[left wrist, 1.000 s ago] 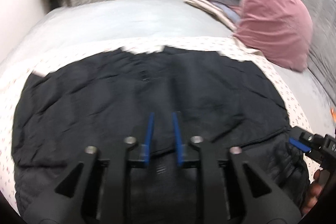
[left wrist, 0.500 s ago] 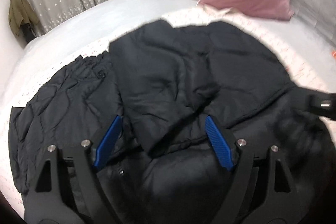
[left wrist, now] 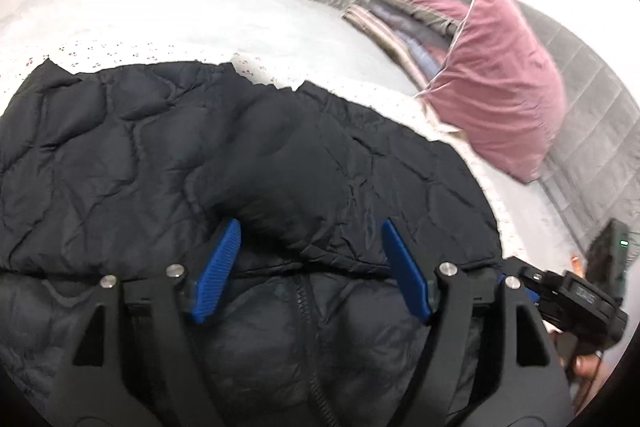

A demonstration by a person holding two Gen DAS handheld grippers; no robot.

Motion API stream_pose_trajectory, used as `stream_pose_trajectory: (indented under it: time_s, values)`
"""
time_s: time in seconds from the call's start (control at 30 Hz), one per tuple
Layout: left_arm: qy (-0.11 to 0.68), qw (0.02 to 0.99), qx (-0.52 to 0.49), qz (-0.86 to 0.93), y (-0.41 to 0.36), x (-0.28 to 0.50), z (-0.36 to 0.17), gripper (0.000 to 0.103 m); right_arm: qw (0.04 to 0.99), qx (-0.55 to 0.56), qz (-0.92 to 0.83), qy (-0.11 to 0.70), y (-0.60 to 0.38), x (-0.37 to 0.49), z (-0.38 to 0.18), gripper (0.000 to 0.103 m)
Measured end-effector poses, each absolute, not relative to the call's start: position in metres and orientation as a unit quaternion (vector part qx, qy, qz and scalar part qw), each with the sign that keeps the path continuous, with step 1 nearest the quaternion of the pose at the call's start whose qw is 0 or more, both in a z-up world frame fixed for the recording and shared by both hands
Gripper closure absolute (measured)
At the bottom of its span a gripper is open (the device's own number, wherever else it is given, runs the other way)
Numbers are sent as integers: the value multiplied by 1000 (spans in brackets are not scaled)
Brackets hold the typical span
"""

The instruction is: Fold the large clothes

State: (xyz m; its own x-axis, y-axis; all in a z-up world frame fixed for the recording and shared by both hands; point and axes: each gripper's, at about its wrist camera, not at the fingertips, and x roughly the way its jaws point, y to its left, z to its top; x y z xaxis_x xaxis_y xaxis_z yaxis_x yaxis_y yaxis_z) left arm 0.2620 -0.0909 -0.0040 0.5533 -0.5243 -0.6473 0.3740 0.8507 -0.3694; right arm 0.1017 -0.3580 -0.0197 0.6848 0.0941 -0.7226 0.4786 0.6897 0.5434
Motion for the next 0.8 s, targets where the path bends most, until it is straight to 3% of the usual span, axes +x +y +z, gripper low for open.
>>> stream_pose_trajectory:
  time_s: [0.1,0.2,0.23,0.3,0.33,0.37,0.53,0.67,0.8]
  values:
    - [403,874,-100,-253,-87,274,-6,23,837,376,-114,382,-355,103,-20,39]
    - [431,871,-107,-210,-89,296,-19,23,838,372,-112,384,-352,104,-19,38]
    - [440,868,-116,-199,-90,304,-24,28,838,370,-112,385,-351,105,-19,38]
    - [447,864,-129,-195,-92,314,-29,56,840,366,-116,383,-351,106,-20,38]
    - [449,861,-137,-196,-91,318,-29,80,842,364,-117,381,-351,106,-20,38]
    - [446,859,-152,-200,-89,318,-27,93,844,359,-120,380,-352,107,-20,38]
    - [442,880,-137,-109,-66,299,-25,93,850,333,-146,381,-357,107,-22,38]
    - [450,884,-86,-97,-63,283,-27,74,848,325,-165,384,-364,106,-26,38]
    - [358,925,-75,-106,-57,265,5,67,858,293,-176,383,-364,110,-24,38]
